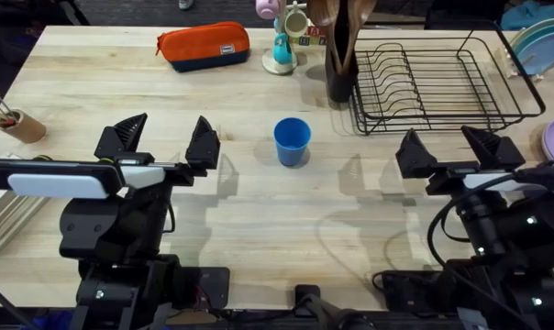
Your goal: Pick up the cup on the table and put them onto the rack.
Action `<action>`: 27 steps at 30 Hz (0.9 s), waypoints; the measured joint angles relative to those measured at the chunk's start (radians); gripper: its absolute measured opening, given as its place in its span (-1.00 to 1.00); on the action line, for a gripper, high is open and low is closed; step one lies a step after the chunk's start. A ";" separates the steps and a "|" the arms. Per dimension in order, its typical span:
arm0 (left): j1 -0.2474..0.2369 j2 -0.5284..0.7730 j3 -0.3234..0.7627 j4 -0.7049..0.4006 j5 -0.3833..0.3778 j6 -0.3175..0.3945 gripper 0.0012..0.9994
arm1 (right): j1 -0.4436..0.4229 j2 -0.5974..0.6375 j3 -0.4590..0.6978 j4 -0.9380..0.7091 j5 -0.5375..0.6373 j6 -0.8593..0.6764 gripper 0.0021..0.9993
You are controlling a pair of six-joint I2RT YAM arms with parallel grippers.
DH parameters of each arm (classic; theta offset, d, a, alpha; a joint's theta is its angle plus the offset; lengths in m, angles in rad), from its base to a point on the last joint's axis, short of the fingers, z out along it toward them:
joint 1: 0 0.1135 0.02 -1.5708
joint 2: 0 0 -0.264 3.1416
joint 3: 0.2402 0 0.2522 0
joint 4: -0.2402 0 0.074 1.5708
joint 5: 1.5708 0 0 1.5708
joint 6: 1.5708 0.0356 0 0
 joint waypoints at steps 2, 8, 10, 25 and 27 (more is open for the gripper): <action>0.000 0.000 0.000 0.000 0.000 0.000 0.99 | 0.000 0.000 0.000 0.000 0.000 0.000 0.99; 0.000 0.000 0.000 -0.002 0.000 0.000 0.99 | 0.000 0.000 0.000 -0.004 0.000 0.000 0.99; 0.000 0.000 0.000 -0.002 0.000 0.000 0.99 | 0.000 0.000 0.000 -0.005 0.000 0.000 0.99; 0.000 0.000 0.052 -0.139 0.023 0.027 0.99 | 0.000 0.000 0.049 -0.099 -0.013 -0.006 0.99; 0.000 0.001 0.113 -0.215 0.027 0.044 0.99 | 0.000 0.009 0.104 -0.183 -0.017 -0.026 0.99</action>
